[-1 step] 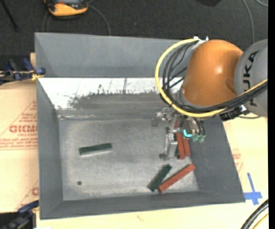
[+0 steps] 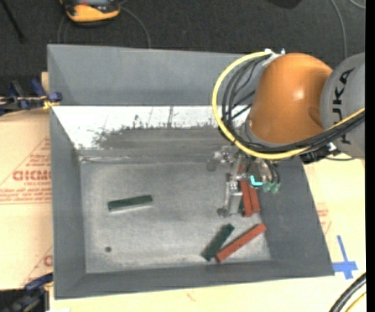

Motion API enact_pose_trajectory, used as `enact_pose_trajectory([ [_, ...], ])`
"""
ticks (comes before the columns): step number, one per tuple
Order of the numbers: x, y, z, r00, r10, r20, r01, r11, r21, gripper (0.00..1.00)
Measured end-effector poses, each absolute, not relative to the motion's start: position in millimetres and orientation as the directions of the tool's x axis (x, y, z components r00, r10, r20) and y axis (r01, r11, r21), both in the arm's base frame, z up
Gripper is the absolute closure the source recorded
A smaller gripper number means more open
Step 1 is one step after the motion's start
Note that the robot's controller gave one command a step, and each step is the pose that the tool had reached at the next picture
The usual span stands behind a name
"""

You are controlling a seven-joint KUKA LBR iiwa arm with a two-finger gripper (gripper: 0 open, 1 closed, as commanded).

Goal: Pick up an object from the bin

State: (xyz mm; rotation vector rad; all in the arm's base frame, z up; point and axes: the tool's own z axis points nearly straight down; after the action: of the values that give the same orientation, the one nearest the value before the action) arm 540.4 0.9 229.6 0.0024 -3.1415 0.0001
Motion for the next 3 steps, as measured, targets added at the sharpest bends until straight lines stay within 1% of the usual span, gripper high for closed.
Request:
enact_pose_trajectory([
  [1, 541.2, -2, 200, -0.998, -0.062, -0.011, -0.062, 0.998, -0.002, 0.0],
  [2, 503.5, -46, 131, -0.997, -0.081, -0.007, -0.081, 0.997, 0.0, 0.0],
  [3, 480.7, -48, 79, -0.971, -0.238, 0.0, -0.238, 0.971, 0.0, 1.0],
])
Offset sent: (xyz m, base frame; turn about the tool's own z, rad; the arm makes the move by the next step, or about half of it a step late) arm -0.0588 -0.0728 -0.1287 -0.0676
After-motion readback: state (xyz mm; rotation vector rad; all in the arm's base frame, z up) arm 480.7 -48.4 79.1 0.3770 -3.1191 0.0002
